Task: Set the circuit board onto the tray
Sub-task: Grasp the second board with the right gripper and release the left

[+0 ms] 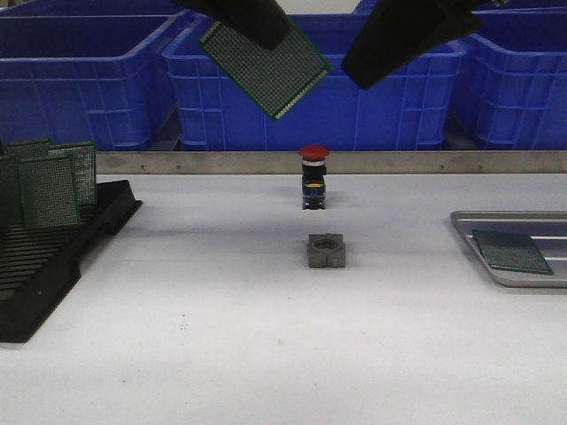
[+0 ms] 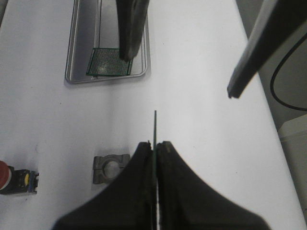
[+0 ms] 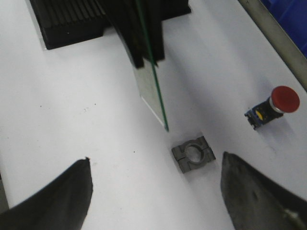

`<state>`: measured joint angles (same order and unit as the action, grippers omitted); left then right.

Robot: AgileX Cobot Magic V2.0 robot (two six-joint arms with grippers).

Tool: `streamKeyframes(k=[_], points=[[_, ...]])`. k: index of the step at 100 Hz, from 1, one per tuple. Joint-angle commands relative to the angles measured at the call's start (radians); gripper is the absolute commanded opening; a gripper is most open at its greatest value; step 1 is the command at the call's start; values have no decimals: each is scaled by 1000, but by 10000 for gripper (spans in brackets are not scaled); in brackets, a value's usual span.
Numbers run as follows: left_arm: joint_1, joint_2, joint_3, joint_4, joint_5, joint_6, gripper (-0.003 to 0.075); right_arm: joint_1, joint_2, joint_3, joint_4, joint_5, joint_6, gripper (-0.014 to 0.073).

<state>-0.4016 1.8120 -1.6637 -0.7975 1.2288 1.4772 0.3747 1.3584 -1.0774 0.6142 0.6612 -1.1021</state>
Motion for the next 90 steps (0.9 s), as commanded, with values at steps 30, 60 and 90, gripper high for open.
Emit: streamKeyframes(k=[30, 60, 90], points=[[-23, -26, -30, -109, 47, 0, -20, 63, 49, -29, 136, -120, -37, 549], [-23, -26, -30, -109, 47, 0, -20, 64, 107, -29, 174, -125, -40, 286], [-23, -25, -30, -109, 45, 0, -11, 64, 107, -29, 198, -125, -40, -113]])
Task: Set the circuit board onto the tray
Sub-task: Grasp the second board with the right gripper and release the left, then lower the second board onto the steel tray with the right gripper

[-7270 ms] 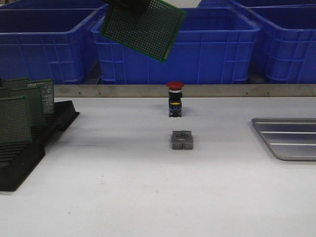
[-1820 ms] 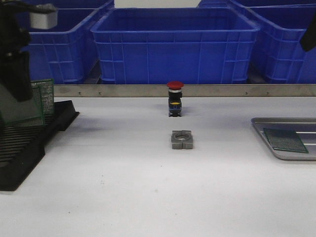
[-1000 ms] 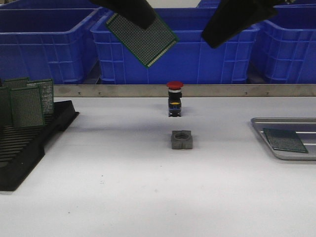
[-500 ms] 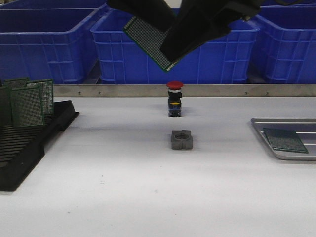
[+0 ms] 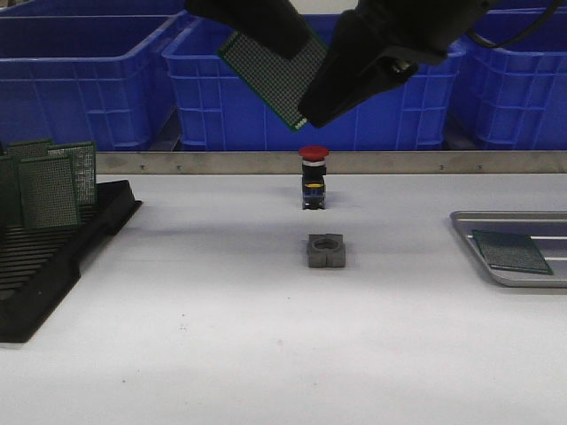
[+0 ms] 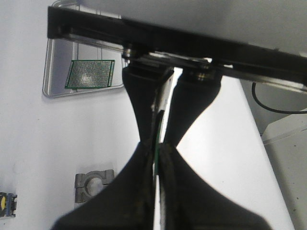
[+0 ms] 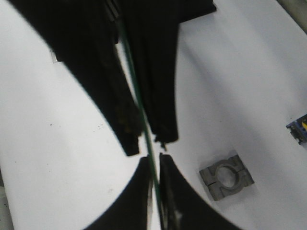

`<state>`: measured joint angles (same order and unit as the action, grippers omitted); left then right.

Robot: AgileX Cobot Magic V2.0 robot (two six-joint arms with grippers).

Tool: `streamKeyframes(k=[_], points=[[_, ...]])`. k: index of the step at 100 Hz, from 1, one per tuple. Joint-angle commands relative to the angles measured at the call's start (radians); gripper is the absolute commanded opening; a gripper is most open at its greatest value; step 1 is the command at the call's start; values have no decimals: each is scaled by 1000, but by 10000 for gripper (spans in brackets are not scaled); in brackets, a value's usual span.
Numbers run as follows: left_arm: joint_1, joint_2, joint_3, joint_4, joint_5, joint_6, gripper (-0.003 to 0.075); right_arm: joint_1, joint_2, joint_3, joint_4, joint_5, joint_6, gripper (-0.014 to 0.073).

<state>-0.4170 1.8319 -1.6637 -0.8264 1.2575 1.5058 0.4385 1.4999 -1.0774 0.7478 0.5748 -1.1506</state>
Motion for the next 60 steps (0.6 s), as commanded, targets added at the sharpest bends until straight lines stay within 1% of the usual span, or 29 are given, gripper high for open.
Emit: streamKeyframes(k=[1, 5, 10, 14, 15, 17, 22, 27, 32, 36, 45, 54, 60], points=[[-8, -45, -30, -80, 16, -28, -3, 1, -34, -29, 64, -39, 8, -113], [-8, -45, -30, -80, 18, -28, 28, 1, -34, -29, 69, -39, 8, -113], [-8, -45, -30, -80, 18, -28, 99, 1, -34, -29, 70, -34, 8, -113], [-8, -45, -30, -80, 15, -28, 179, 1, -34, -29, 71, -26, 8, -113], [-8, -45, -30, -80, 12, -28, 209, -1, -34, -29, 71, -25, 8, -113], [-8, -45, -30, -80, 9, -28, 240, 0, -34, -29, 71, -18, 8, -113], [-8, -45, -30, -80, 2, -28, 361, -1, -34, -25, 73, -4, 10, -113], [-3, -45, -30, -80, -9, -28, 446, -3, -34, -20, 73, -1, 20, -113], [0, -45, -32, -75, -24, -28, 502, -5, -34, -9, 73, -2, 36, -113], [8, -45, -44, -70, -24, -28, 524, -14, -34, 0, 73, -4, 46, -113], [20, -47, -71, -68, -19, -33, 526, -44, -34, 29, 73, -2, 75, -113], [41, -49, -99, -68, -12, -40, 526, -98, -34, 59, 73, 14, 107, -113], [55, -49, -116, -68, -8, -40, 526, -154, -34, 78, 73, 24, 139, -113]])
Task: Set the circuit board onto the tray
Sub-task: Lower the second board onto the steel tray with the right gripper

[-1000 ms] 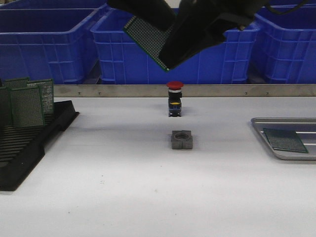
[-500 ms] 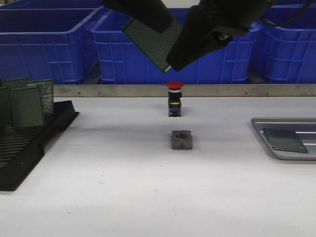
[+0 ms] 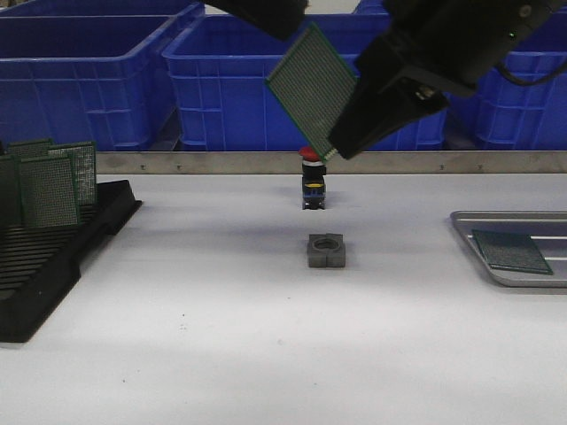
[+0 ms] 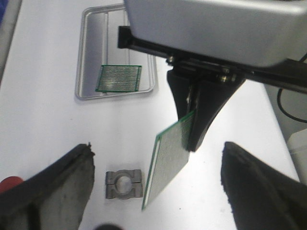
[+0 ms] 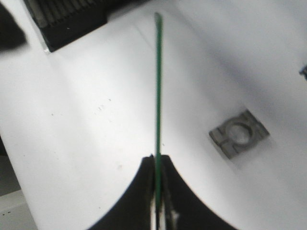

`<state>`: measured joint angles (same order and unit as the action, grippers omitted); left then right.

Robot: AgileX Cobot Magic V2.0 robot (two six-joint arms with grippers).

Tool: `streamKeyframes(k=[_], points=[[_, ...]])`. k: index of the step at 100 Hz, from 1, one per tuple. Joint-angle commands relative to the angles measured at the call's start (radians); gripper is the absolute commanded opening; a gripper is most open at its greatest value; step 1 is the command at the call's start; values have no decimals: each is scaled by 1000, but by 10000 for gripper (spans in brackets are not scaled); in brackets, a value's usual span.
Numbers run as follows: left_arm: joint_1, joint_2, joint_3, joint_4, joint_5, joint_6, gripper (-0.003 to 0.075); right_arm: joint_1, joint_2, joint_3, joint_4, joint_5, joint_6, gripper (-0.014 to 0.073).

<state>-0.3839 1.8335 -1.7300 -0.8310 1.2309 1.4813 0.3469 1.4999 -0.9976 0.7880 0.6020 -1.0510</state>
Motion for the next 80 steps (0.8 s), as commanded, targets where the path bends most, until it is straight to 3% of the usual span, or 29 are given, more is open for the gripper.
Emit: streamKeyframes(k=[1, 20, 42, 58, 65, 70, 80], points=[[21, -50, -50, -64, 18, -15, 526, -63, -34, -2, 33, -2, 43, -113], [42, -50, -50, -66, 28, -15, 526, -264, -33, 8, 33, 60, 134, -113], [43, -50, -50, -67, 37, -15, 526, -521, 34, 8, 33, 126, 151, -113], [43, -50, -50, -67, 40, -15, 526, -594, 130, 8, 53, 83, 154, -97], [43, -50, -50, -67, 40, -15, 526, -598, 163, 2, 67, 71, 153, -14], [43, -50, -50, -67, 40, -15, 526, -598, 180, -1, 67, 71, 153, 105], [43, -50, -50, -67, 40, -15, 526, -598, 196, -7, 63, 66, 153, 462]])
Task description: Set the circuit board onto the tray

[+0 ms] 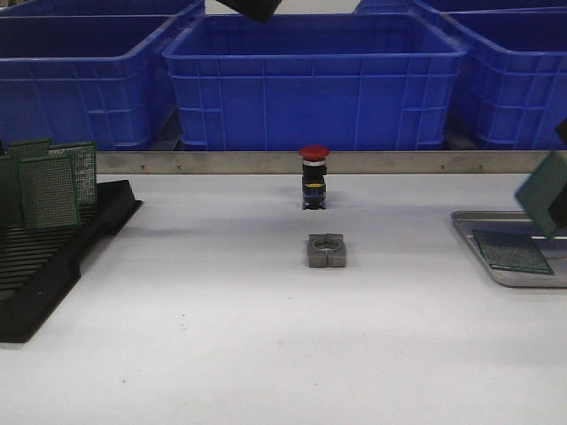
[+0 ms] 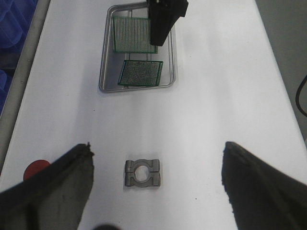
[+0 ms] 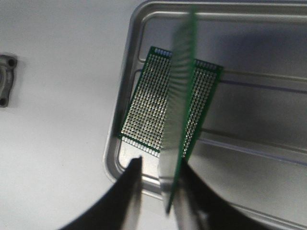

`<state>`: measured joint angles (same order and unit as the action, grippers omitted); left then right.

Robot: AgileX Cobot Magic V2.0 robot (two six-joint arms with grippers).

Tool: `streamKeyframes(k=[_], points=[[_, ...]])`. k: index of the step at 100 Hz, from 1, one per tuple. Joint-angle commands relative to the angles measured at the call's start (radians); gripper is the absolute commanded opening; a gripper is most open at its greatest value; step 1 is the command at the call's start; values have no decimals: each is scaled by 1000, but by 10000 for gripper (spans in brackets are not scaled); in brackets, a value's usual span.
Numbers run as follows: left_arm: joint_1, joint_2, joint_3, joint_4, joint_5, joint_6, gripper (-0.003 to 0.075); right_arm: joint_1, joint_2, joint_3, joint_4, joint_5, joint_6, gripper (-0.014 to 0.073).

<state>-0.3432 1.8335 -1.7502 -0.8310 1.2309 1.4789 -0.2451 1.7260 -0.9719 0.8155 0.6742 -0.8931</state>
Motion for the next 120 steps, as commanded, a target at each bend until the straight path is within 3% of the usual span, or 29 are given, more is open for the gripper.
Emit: streamKeyframes(k=[1, 7, 17, 26, 33, 39, 47, 53, 59, 62, 75, 91, 103, 120], points=[[3, -50, -30, -67, 40, -13, 526, -6, -30, -33, 34, -8, -5, 484], [3, -50, -30, -67, 40, -14, 526, -12, -33, -33, 25, -18, -5, 615], [4, -50, -30, -67, 38, -15, 522, -30, -49, -34, 2, -21, -5, 563], [4, -56, -31, -49, 17, -36, 468, -47, -80, -34, -8, -19, -5, 545], [4, -67, -33, -8, -3, -88, 363, -50, -113, -34, -9, -8, -5, 524], [4, -74, -48, 61, -5, -155, 210, -50, -145, -34, -9, 3, -5, 472], [5, -81, -63, 144, -10, -255, -24, -46, -195, -34, -9, 26, -4, 313], [19, -85, -68, 176, -10, -327, -20, -46, -229, -31, -2, 39, -4, 148], [40, -90, -68, 173, -12, -375, -20, -46, -270, -24, -1, 48, -5, -71], [50, -92, -68, 173, -12, -398, -20, -46, -290, -19, 1, 47, -5, -132], [102, -119, -66, 173, -15, -473, -20, -21, -391, 16, 15, 4, -15, -112], [154, -196, -5, 173, -110, -534, -20, 100, -518, 99, 15, -152, -29, -112], [173, -293, 105, 175, -240, -573, -20, 208, -618, 171, 24, -274, -29, -112], [173, -480, 346, 173, -529, -630, -20, 349, -728, 280, 88, -420, -33, -112]])
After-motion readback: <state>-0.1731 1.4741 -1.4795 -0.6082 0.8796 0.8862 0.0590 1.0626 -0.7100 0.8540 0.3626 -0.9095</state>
